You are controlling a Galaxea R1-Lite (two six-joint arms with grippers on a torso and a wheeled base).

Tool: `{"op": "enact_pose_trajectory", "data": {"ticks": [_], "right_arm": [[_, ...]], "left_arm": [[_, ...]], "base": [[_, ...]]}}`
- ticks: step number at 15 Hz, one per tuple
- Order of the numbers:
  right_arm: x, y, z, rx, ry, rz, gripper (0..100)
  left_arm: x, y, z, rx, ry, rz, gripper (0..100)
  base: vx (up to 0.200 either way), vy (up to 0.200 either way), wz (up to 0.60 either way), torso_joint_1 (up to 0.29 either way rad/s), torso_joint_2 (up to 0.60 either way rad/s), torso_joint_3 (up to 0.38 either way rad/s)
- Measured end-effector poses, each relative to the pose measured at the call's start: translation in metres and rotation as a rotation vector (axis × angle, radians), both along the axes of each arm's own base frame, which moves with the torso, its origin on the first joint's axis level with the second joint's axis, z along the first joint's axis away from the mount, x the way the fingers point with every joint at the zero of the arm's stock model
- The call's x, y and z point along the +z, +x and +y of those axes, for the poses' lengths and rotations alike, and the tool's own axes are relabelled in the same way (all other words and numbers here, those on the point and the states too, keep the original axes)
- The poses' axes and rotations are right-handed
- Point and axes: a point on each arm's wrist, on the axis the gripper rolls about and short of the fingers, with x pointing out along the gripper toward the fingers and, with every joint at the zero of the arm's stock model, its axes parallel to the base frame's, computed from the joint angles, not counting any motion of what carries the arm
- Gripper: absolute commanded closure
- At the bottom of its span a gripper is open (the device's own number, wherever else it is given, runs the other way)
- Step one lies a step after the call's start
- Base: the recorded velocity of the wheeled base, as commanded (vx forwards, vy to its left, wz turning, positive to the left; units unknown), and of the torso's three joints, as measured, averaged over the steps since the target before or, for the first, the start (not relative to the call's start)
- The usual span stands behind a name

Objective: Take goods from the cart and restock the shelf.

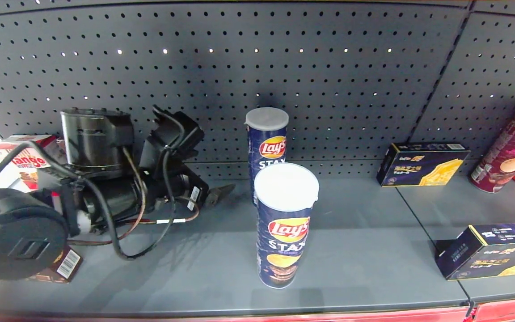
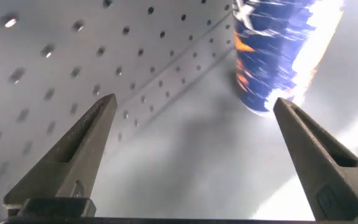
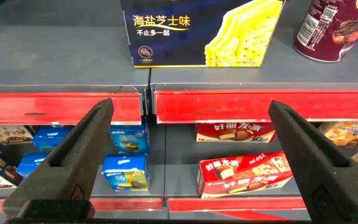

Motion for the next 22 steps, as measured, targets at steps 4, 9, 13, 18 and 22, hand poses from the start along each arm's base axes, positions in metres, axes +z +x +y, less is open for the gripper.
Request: {"op": "enact_pose_trajectory", "data": {"ticks": [4, 9, 13, 18, 22], "right_arm": [[0.0, 0.0, 0.0, 0.0, 0.0, 0.0, 0], [0.0, 0.0, 0.0, 0.0, 0.0, 0.0, 0], [0.0, 0.0, 0.0, 0.0, 0.0, 0.0, 0], [0.0, 0.0, 0.0, 0.0, 0.0, 0.0, 0], [0.0, 0.0, 0.0, 0.0, 0.0, 0.0, 0]], "left_arm": [[0.008, -0.046, 0.019, -0.001, -0.057, -0.055, 0], [0.004, -0.106, 0.032, -0.063, -0.117, -0.121, 0], [-0.002, -0.132, 0.042, -0.041, -0.126, -0.141, 0], [0.009, -0.134, 0.046, -0.011, -0.148, -0.186, 0], [0.01, -0.148, 0.054, 0.08, -0.134, -0.231, 0]], "base": [[0.0, 0.0, 0.0, 0.0, 0.0, 0.0], [0.0, 0.0, 0.0, 0.0, 0.0, 0.0], [0.0, 0.0, 0.0, 0.0, 0.0, 0.0], [0.0, 0.0, 0.0, 0.0, 0.0, 0.0], [0.0, 0.0, 0.0, 0.0, 0.0, 0.0]]}}
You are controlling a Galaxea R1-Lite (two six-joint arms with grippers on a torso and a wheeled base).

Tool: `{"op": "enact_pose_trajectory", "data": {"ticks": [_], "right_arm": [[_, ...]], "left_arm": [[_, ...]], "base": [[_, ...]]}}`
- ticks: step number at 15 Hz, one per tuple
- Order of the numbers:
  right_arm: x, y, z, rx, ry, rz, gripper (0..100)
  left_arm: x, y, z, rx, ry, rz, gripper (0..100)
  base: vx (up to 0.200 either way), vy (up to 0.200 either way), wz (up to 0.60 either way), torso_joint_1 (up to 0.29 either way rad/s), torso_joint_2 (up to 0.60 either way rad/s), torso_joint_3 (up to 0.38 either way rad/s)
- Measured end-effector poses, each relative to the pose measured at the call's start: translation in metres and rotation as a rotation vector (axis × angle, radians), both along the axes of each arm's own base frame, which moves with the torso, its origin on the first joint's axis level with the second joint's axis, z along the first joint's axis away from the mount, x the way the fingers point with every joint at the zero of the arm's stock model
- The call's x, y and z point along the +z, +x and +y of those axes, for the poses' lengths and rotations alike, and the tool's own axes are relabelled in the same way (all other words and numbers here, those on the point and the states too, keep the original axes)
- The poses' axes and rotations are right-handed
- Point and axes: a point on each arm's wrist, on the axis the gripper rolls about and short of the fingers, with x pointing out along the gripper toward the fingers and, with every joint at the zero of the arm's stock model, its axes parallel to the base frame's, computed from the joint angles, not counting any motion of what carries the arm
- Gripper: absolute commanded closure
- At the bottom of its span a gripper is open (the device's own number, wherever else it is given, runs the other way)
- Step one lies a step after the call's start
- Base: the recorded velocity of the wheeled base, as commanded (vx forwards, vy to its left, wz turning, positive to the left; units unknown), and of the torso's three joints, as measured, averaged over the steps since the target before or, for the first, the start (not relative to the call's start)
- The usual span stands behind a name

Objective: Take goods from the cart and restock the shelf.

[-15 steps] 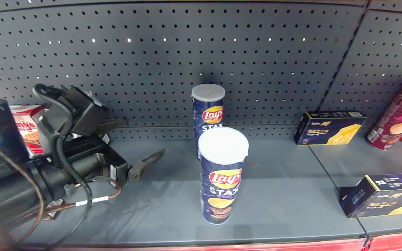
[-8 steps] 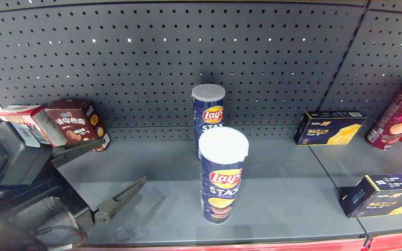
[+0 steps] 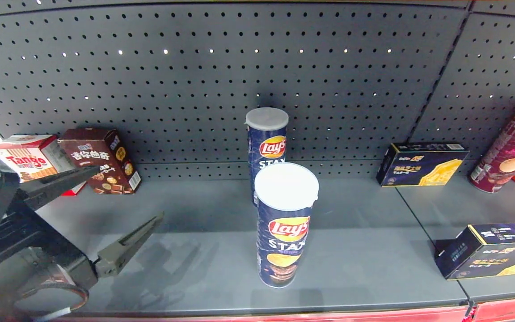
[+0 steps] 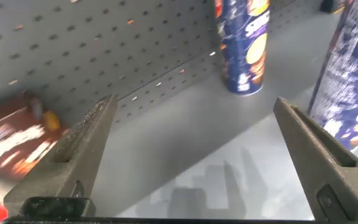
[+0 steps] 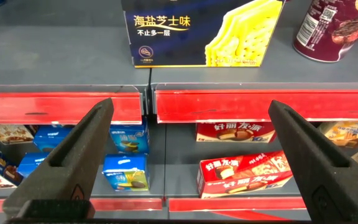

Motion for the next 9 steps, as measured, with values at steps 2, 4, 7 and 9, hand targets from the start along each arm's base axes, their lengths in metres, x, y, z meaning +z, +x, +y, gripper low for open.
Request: {"op": "enact_pose_trajectory", "data": {"ticks": [2, 4, 7, 9], "right_arm": [[0.0, 0.0, 0.0, 0.0, 0.0, 0.0, 0], [0.0, 0.0, 0.0, 0.0, 0.0, 0.0, 0], [0.0, 0.0, 0.0, 0.0, 0.0, 0.0, 0], [0.0, 0.0, 0.0, 0.0, 0.0, 0.0, 0]], "left_arm": [[-0.001, -0.015, 0.005, -0.018, 0.003, -0.036, 0], [-0.002, -0.034, 0.011, -0.052, -0.01, -0.075, 0], [-0.018, -0.063, 0.03, -0.047, -0.017, -0.09, 0], [-0.035, -0.085, 0.046, -0.043, -0.006, -0.076, 0]], "base": [[0.0, 0.0, 0.0, 0.0, 0.0, 0.0], [0.0, 0.0, 0.0, 0.0, 0.0, 0.0], [0.0, 0.0, 0.0, 0.0, 0.0, 0.0], [0.0, 0.0, 0.0, 0.0, 0.0, 0.0]]}}
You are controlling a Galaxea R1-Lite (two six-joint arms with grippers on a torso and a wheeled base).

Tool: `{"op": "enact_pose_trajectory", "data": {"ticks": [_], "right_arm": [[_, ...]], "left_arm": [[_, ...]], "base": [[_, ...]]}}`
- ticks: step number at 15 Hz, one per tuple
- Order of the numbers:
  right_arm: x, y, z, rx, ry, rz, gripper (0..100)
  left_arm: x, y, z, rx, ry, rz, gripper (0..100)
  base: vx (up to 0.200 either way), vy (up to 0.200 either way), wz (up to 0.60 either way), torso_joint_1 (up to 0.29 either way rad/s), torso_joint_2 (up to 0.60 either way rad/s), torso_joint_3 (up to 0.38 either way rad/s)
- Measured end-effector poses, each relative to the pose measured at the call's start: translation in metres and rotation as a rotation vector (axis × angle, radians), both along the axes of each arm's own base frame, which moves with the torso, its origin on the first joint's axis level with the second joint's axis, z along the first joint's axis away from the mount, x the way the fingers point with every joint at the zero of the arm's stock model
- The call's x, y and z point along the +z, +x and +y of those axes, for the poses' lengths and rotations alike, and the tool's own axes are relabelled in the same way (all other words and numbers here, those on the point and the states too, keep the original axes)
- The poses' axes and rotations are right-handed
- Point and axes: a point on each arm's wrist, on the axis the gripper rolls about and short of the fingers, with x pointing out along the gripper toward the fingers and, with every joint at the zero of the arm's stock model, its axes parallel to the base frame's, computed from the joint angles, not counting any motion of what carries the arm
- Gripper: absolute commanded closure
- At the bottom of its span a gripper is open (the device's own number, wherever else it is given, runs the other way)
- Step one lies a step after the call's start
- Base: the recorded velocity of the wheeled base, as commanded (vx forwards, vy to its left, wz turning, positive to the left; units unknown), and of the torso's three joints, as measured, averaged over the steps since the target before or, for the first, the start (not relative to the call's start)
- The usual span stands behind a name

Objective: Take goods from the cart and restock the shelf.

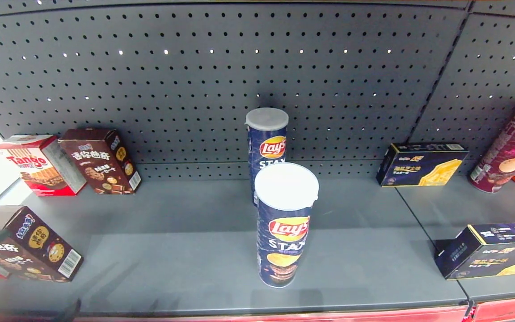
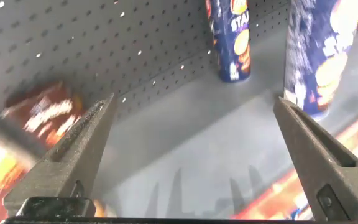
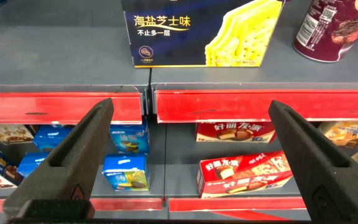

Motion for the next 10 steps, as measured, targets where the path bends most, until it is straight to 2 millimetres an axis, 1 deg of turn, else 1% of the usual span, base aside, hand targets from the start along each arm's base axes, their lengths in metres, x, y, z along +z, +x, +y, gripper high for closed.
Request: {"op": "enact_pose_trajectory", "data": {"ticks": [2, 3, 5, 7, 8, 10], "right_arm": [[0.0, 0.0, 0.0, 0.0, 0.0, 0.0, 0], [0.0, 0.0, 0.0, 0.0, 0.0, 0.0, 0], [0.0, 0.0, 0.0, 0.0, 0.0, 0.0, 0], [0.0, 0.0, 0.0, 0.0, 0.0, 0.0, 0], [0.0, 0.0, 0.0, 0.0, 0.0, 0.0, 0], [0.0, 0.0, 0.0, 0.0, 0.0, 0.0, 0]], "left_arm": [[-0.021, -0.023, 0.018, 0.032, 0.011, 0.025, 0], [-0.029, -0.033, 0.026, 0.091, -0.006, 0.015, 0], [-0.049, -0.046, 0.032, 0.275, -0.042, 0.003, 0], [-0.079, -0.049, 0.032, 0.402, -0.035, 0.081, 0], [-0.087, -0.051, 0.032, 0.456, -0.039, 0.118, 0], [-0.094, -0.053, 0.031, 0.532, -0.084, 0.149, 0]], "base": [[0.0, 0.0, 0.0, 0.0, 0.0, 0.0], [0.0, 0.0, 0.0, 0.0, 0.0, 0.0], [0.0, 0.0, 0.0, 0.0, 0.0, 0.0], [0.0, 0.0, 0.0, 0.0, 0.0, 0.0], [0.0, 0.0, 0.0, 0.0, 0.0, 0.0], [0.0, 0.0, 0.0, 0.0, 0.0, 0.0]]}}
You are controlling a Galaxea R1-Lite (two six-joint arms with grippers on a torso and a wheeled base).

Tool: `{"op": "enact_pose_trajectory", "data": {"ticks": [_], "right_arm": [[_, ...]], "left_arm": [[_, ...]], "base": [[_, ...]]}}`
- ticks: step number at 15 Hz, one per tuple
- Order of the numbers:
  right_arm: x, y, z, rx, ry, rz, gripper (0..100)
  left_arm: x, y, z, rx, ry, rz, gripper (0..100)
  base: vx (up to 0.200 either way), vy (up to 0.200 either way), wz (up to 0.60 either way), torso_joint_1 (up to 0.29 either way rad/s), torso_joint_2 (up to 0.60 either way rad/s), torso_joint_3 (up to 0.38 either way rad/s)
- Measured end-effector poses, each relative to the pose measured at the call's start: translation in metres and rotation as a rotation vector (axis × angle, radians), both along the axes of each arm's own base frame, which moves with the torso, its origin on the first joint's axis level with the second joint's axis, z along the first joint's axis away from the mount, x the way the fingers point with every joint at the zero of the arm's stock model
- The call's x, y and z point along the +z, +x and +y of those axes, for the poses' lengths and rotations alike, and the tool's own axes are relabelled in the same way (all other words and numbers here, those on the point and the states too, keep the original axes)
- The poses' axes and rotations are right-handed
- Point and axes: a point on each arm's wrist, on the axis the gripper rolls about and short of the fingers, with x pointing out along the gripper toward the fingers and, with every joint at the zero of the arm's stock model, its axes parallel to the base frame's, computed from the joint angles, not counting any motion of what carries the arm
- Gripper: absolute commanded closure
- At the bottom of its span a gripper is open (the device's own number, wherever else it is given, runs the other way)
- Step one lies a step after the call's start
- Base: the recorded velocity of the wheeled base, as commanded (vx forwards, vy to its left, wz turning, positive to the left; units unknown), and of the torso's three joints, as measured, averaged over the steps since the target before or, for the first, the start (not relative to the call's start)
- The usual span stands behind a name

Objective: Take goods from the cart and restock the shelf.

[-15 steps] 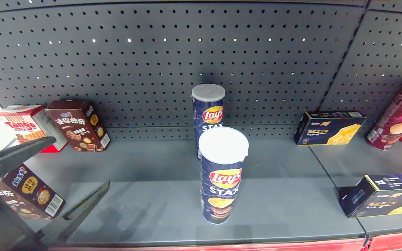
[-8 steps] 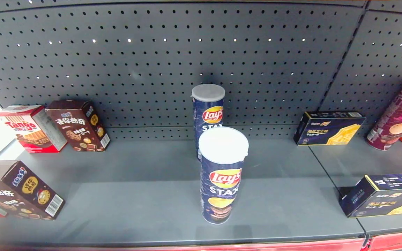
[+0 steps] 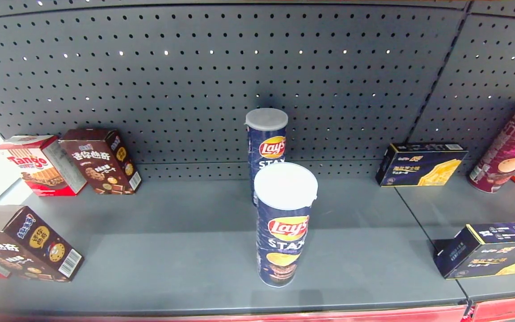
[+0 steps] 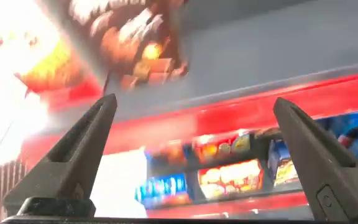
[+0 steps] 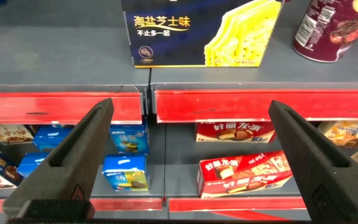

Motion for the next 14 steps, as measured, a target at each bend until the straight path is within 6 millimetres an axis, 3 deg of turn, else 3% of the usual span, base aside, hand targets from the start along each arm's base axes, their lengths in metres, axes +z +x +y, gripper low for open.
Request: {"op": "enact_pose_trajectory", "data": {"ticks": [3, 7, 10, 14], "right_arm": [[0.0, 0.0, 0.0, 0.0, 0.0, 0.0, 0], [-0.0001, 0.0, 0.0, 0.0, 0.0, 0.0, 0], [0.0, 0.0, 0.0, 0.0, 0.0, 0.0, 0], [0.0, 0.0, 0.0, 0.0, 0.0, 0.0, 0]], "left_arm": [[-0.0022, -0.0032, -0.0017, 0.123, -0.026, -0.026, 0], [-0.0044, -0.0087, -0.0018, 0.121, -0.095, -0.092, 0], [-0.0069, -0.0095, -0.0035, 0.039, -0.202, -0.088, 0], [-0.0102, -0.0096, -0.0064, -0.087, -0.176, -0.043, 0]], "base": [[0.0, 0.0, 0.0, 0.0, 0.0, 0.0], [0.0, 0.0, 0.0, 0.0, 0.0, 0.0], [0.0, 0.0, 0.0, 0.0, 0.0, 0.0], [0.0, 0.0, 0.0, 0.0, 0.0, 0.0]]}}
